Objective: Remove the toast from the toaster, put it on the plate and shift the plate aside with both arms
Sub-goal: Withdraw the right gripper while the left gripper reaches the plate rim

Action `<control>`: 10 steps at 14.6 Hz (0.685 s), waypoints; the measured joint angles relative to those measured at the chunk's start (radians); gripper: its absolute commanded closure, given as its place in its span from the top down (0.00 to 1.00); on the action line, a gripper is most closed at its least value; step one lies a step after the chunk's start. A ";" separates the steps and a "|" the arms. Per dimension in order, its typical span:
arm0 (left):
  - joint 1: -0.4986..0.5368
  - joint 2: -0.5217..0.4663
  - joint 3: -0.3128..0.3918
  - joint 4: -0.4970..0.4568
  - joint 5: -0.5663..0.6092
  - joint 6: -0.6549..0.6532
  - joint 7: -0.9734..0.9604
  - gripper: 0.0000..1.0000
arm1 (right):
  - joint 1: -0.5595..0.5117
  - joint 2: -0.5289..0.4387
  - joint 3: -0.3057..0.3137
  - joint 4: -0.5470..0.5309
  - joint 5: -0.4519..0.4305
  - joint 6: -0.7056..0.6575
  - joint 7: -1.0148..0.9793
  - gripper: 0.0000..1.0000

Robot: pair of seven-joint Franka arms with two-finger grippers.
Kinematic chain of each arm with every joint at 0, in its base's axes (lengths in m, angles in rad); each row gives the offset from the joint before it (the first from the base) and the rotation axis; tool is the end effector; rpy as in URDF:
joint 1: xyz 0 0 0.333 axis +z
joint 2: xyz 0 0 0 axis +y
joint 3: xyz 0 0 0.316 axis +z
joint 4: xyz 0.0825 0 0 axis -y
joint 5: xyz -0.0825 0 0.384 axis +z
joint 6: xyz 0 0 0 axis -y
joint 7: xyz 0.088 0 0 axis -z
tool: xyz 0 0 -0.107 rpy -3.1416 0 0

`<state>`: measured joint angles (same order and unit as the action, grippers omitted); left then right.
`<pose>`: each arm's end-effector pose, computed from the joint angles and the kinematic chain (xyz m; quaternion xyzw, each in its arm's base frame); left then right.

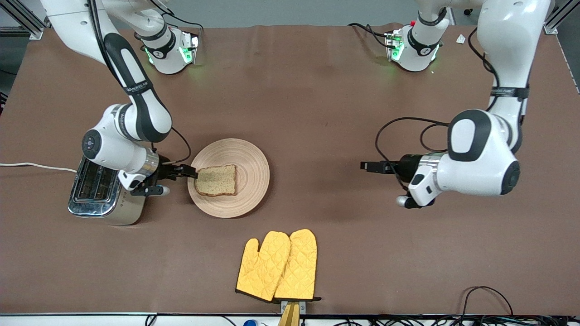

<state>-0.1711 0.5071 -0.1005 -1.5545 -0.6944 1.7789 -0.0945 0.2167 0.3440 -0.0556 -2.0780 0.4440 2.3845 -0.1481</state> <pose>0.6310 -0.2234 0.3554 0.9292 0.0367 -0.1924 0.3135 0.5757 0.0982 0.2588 -0.9901 0.0090 0.0177 0.1389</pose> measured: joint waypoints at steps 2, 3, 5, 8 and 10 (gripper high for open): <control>-0.019 0.041 -0.036 -0.001 -0.068 0.092 0.000 0.99 | -0.001 -0.049 -0.039 -0.001 -0.077 -0.022 0.000 1.00; -0.044 0.064 -0.048 -0.002 -0.101 0.157 0.000 0.99 | -0.002 -0.081 -0.060 0.000 -0.126 -0.048 0.000 1.00; -0.120 0.116 -0.056 -0.004 -0.179 0.297 0.000 0.99 | -0.008 -0.155 -0.096 0.005 -0.192 -0.128 0.011 1.00; -0.263 0.206 -0.061 -0.003 -0.270 0.525 0.039 0.99 | -0.040 -0.265 -0.123 0.057 -0.278 -0.307 0.020 1.00; -0.345 0.268 -0.061 0.015 -0.325 0.612 0.076 0.98 | -0.070 -0.320 -0.125 0.123 -0.357 -0.437 0.021 1.00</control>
<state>-0.5159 0.7747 -0.1617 -1.5390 -1.0194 2.3910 -0.0185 0.1465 0.0236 -0.1809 -1.9555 0.0867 1.9475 -0.1267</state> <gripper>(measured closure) 0.013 0.000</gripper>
